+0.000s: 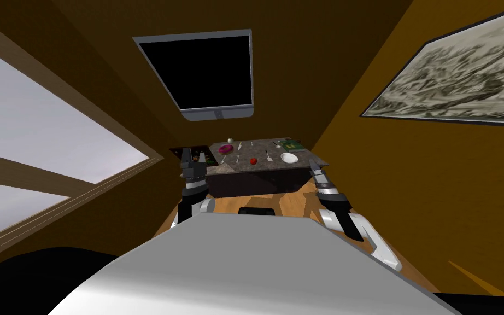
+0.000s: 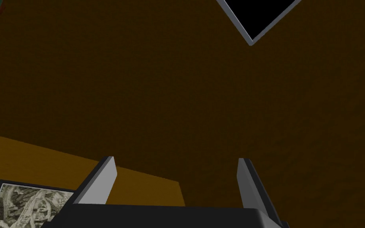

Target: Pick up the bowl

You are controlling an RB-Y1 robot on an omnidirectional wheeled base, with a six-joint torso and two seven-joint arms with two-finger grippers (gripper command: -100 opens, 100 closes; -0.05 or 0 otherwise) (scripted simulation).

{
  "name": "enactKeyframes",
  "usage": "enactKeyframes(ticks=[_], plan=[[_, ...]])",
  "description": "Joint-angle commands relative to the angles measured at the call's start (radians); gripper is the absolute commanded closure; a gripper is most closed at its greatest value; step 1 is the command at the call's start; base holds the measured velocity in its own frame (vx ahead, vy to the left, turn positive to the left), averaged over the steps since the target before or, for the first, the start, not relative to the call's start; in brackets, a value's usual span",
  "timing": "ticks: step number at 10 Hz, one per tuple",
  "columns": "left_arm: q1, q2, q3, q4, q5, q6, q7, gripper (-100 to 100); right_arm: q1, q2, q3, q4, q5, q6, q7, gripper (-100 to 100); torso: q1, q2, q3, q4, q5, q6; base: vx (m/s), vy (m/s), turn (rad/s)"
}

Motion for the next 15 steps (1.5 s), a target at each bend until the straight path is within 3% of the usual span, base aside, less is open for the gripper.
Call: enactKeyframes(ticks=[1,2,5,8,9,10,11,12,15], plan=[[0.000,0.000,0.000,0.000,0.000,0.000,0.000,0,0.003,-0.034,-0.033,0.029,0.050,-0.017,0.010,-100,0.000,0.000,0.000,0.000,0.000,0.000,-0.060,0.106,0.164],[0.000,0.000,0.000,0.000,0.000,0.000,0.000,0,0.003,-0.034,-0.033,0.029,0.063,-0.017,0.010,-100,0.001,0.000,0.000,0.000,0.000,-0.001,-0.043,0.088,0.093],[0.000,0.000,0.000,0.000,0.000,0.000,0.000,0,0.012,-0.095,-0.090,0.085,0.153,-0.051,0.030,-100,0.000,-0.001,0.000,0.000,0.000,0.000,-0.038,0.091,0.184],[0.000,0.000,0.000,0.000,0.000,0.000,0.000,0,0.017,-0.125,-0.118,0.115,0.231,-0.069,0.040,-100,0.001,0.000,0.000,0.000,0.000,0.000,-0.032,0.084,0.109],[0.000,0.000,0.000,0.000,0.000,0.000,0.000,0,0.021,-0.156,-0.145,0.147,0.266,-0.086,0.050,-100,-0.001,-0.001,0.000,0.000,0.000,0.000,-0.021,0.077,0.222],[0.000,0.000,0.000,0.000,0.000,0.000,0.000,0,0.021,-0.156,-0.145,0.147,0.290,-0.086,0.050,-100,-0.001,-0.001,-0.001,0.000,0.000,-0.001,-0.012,0.064,0.101],[0.000,0.000,0.000,0.000,0.000,0.000,0.000,0,0.026,-0.186,-0.172,0.179,0.324,-0.104,0.060,-100,-0.002,-0.002,-0.001,0.000,0.000,0.000,0.002,0.082,0.160],[0.000,0.000,0.000,0.000,0.000,0.000,0.000,0,0.026,-0.186,-0.172,0.179,0.350,-0.104,0.060,-100,-0.001,-0.003,-0.002,-0.001,0.000,0.000,-0.003,0.074,0.121],[0.000,0.000,0.000,0.000,0.000,0.000,0.000,0,0.037,-0.247,-0.221,0.247,0.441,-0.138,0.080,-100,-0.001,-0.002,-0.001,0.000,0.000,0.000,-0.006,0.080,0.151]])
